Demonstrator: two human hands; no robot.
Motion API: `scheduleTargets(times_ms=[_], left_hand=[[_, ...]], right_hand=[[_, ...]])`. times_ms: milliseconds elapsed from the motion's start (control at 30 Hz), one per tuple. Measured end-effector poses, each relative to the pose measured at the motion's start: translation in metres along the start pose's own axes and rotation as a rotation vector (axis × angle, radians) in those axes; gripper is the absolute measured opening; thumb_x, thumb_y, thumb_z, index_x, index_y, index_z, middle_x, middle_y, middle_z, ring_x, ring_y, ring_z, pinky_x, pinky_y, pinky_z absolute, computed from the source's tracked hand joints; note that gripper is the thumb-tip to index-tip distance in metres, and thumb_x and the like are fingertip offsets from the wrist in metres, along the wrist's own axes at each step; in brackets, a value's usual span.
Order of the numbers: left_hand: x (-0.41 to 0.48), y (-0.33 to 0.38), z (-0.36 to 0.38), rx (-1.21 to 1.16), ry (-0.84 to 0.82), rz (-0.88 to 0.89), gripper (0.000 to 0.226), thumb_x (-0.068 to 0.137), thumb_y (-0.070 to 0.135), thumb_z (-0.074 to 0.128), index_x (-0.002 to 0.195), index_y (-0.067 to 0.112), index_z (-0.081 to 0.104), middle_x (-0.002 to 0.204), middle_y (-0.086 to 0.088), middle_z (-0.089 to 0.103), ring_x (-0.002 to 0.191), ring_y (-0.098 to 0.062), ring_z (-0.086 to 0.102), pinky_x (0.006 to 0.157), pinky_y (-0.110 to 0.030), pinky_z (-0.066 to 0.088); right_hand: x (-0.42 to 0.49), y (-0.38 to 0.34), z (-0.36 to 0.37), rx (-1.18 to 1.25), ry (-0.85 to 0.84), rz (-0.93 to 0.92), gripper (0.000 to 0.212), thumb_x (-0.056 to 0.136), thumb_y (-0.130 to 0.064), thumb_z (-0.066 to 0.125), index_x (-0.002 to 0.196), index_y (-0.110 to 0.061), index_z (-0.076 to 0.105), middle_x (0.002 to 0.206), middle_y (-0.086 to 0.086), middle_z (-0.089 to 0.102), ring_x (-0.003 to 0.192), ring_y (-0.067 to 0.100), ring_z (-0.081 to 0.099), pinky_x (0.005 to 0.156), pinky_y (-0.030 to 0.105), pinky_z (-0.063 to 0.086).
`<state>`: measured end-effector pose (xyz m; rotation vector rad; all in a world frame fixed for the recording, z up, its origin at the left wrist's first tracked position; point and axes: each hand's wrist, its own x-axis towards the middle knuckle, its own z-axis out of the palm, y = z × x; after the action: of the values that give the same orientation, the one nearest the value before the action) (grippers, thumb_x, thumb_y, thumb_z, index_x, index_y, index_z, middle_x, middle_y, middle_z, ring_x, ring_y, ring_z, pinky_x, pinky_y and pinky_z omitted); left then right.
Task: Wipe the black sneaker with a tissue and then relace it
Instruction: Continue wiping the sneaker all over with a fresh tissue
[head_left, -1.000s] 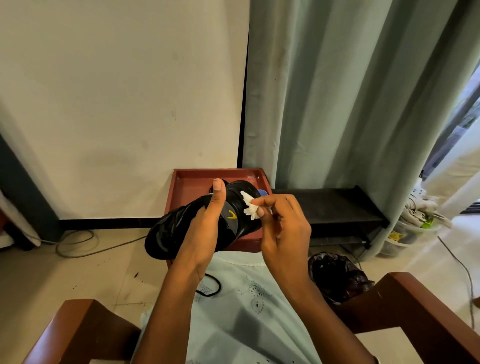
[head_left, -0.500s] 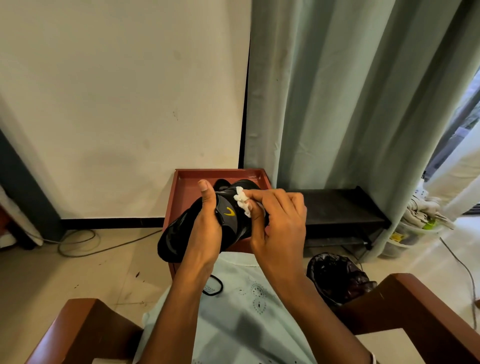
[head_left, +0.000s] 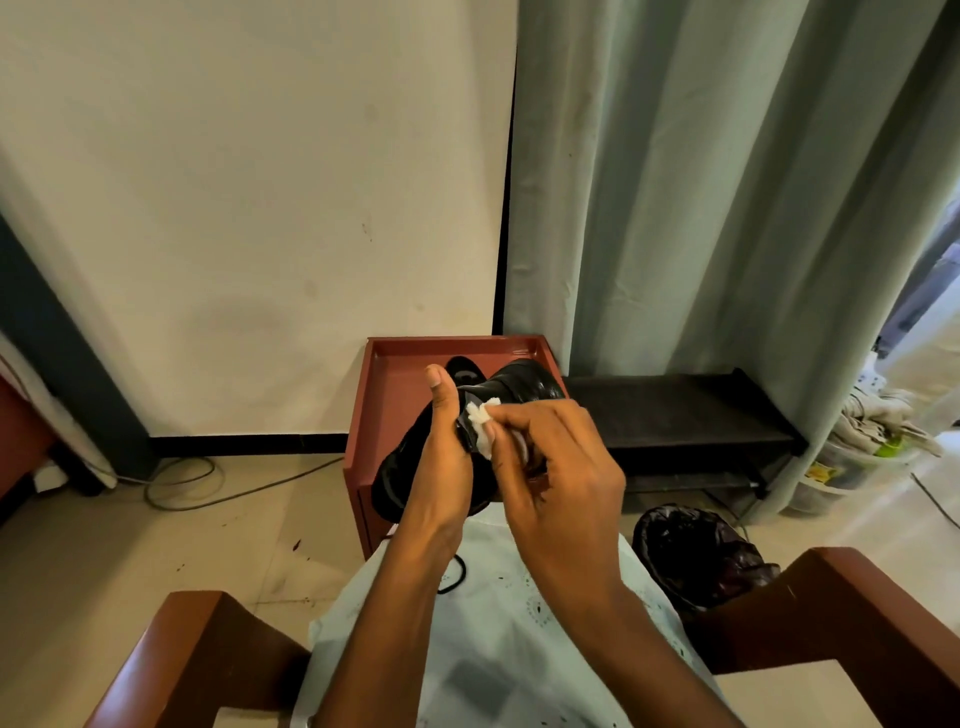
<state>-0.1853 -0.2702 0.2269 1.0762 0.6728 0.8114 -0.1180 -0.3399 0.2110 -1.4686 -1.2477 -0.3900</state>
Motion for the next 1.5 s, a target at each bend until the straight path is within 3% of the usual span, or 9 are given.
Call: scheduleTargets(times_ms=[133, 200, 367, 533, 700, 967, 1100, 1300, 1500], left_hand=[[-0.001, -0.003, 0.003, -0.019, -0.045, 0.003, 0.072, 0.081, 0.072, 0.022, 0.079, 0.032, 0.081, 0.096, -0.001, 0.078, 0.097, -0.013, 0.072, 0.095, -0.034, 0.05], [0.0, -0.003, 0.003, -0.024, -0.053, -0.001, 0.073, 0.085, 0.071, 0.02, 0.08, 0.032, 0.081, 0.097, 0.001, 0.078, 0.097, -0.012, 0.072, 0.095, -0.033, 0.051], [0.004, -0.006, -0.004, -0.054, -0.043, -0.025, 0.077, 0.095, 0.066, 0.017, 0.106, 0.012, 0.071, 0.084, -0.003, 0.077, 0.081, -0.012, 0.074, 0.069, -0.02, 0.057], [0.003, 0.0, -0.004, -0.043, 0.001, -0.024, 0.094, 0.073, 0.082, 0.028, 0.128, 0.014, 0.063, 0.112, -0.01, 0.074, 0.108, -0.022, 0.069, 0.106, -0.045, 0.046], [0.002, -0.003, 0.003, -0.085, -0.046, -0.038, 0.076, 0.092, 0.068, 0.024, 0.116, 0.011, 0.068, 0.106, -0.01, 0.075, 0.1, -0.019, 0.072, 0.083, -0.03, 0.058], [0.004, -0.011, 0.0, -0.11, -0.037, -0.052, 0.077, 0.081, 0.077, 0.036, 0.105, 0.015, 0.076, 0.113, -0.012, 0.073, 0.114, -0.026, 0.066, 0.107, -0.044, 0.045], [0.0, -0.006, -0.001, 0.011, 0.045, -0.071, 0.076, 0.078, 0.082, 0.026, 0.091, 0.027, 0.076, 0.099, -0.004, 0.077, 0.102, -0.019, 0.071, 0.105, -0.044, 0.047], [0.001, -0.009, 0.003, 0.058, 0.09, -0.051, 0.113, 0.051, 0.103, 0.038, 0.131, 0.028, 0.062, 0.134, -0.003, 0.062, 0.127, -0.021, 0.056, 0.113, -0.046, 0.038], [-0.003, -0.002, 0.001, 0.008, 0.118, -0.048, 0.109, 0.052, 0.101, 0.042, 0.125, 0.024, 0.067, 0.129, -0.006, 0.066, 0.123, -0.024, 0.059, 0.11, -0.048, 0.041]], right_hand=[[0.015, 0.014, -0.004, -0.082, 0.043, 0.022, 0.011, 0.093, -0.01, 0.068, 0.103, -0.01, 0.073, 0.098, -0.001, 0.066, 0.092, 0.012, 0.059, 0.08, 0.028, 0.051], [0.016, 0.016, -0.006, -0.091, 0.027, 0.04, 0.012, 0.094, -0.011, 0.067, 0.104, -0.012, 0.072, 0.099, -0.003, 0.066, 0.094, 0.009, 0.057, 0.081, 0.026, 0.05], [-0.006, 0.009, -0.005, -0.065, -0.023, 0.021, 0.015, 0.095, -0.013, 0.065, 0.108, -0.01, 0.072, 0.102, -0.001, 0.066, 0.095, 0.011, 0.058, 0.079, 0.023, 0.051], [-0.012, 0.019, -0.009, -0.132, -0.019, -0.035, 0.017, 0.093, -0.009, 0.062, 0.105, -0.008, 0.073, 0.099, 0.001, 0.067, 0.093, 0.017, 0.059, 0.079, 0.028, 0.05], [0.025, 0.017, -0.005, -0.2, 0.016, -0.107, 0.024, 0.095, -0.014, 0.052, 0.097, -0.007, 0.075, 0.093, 0.003, 0.069, 0.088, 0.022, 0.058, 0.079, 0.027, 0.047], [-0.001, 0.021, -0.004, -0.207, 0.008, -0.09, 0.024, 0.096, -0.016, 0.053, 0.102, -0.006, 0.074, 0.1, 0.005, 0.07, 0.097, 0.022, 0.06, 0.086, 0.027, 0.049], [-0.027, 0.031, -0.012, -0.198, -0.024, -0.094, 0.018, 0.091, -0.006, 0.065, 0.106, -0.005, 0.073, 0.104, 0.006, 0.07, 0.101, 0.021, 0.061, 0.088, 0.033, 0.052], [0.016, 0.034, -0.021, -0.26, 0.021, -0.1, 0.016, 0.09, 0.005, 0.064, 0.101, -0.004, 0.072, 0.097, 0.006, 0.068, 0.091, 0.021, 0.058, 0.085, 0.018, 0.043], [0.013, 0.035, -0.02, -0.235, -0.047, -0.126, 0.02, 0.09, 0.002, 0.053, 0.095, -0.004, 0.072, 0.096, 0.008, 0.066, 0.089, 0.026, 0.057, 0.078, 0.03, 0.047]])
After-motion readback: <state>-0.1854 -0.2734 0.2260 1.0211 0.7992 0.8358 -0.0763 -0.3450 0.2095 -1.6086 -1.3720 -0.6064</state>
